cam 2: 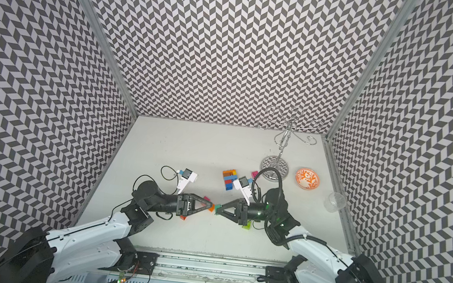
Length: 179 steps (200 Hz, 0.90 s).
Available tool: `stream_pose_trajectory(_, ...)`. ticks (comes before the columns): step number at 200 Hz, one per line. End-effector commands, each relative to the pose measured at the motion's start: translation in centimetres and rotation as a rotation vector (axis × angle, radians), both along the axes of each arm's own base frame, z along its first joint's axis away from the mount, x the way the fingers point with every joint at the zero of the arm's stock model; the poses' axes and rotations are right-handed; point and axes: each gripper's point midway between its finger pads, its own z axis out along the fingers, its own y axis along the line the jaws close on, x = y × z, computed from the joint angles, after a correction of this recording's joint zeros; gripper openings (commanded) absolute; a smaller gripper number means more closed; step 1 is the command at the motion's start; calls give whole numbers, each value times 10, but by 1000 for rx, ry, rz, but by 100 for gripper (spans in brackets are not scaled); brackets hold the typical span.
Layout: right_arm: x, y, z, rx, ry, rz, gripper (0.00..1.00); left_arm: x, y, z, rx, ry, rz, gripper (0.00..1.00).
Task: Assemble the letter p with lego
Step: Pick up the lego brick from the center of the board.
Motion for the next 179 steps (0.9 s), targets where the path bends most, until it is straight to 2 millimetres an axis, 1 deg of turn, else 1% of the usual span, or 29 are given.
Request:
stream_pose_trajectory(1, -1, 1, 18, 57, -54, 20, 0, 3, -1, 1, -3, -35, 20, 56)
stream_pose_trajectory(10, -2, 1, 18, 60, -52, 24, 0, 3, -2, 1, -3, -39, 21, 58)
stream_pose_trajectory(36, -5, 2, 19, 63, -47, 42, 0, 4, -3, -1, 3, -44, 24, 58)
stream_pose_trajectory(72, -7, 5, 15, 59, -30, 58, 0, 1, -9, 0, -4, -57, 3, 53)
stream_pose_trajectory(123, -4, 8, 14, 64, -12, 56, 0, -2, -12, -3, -3, -58, -7, 36)
stream_pose_trajectory(148, -3, 9, 14, 63, -7, 56, 0, -3, -12, -4, -3, -59, -7, 31)
stream_pose_trajectory(170, -2, 10, 14, 65, -6, 53, 0, -3, -13, -3, -6, -61, -11, 21)
stream_pose_trajectory(179, -2, 10, 14, 65, -5, 52, 0, -4, -13, -3, -9, -61, -13, 19)
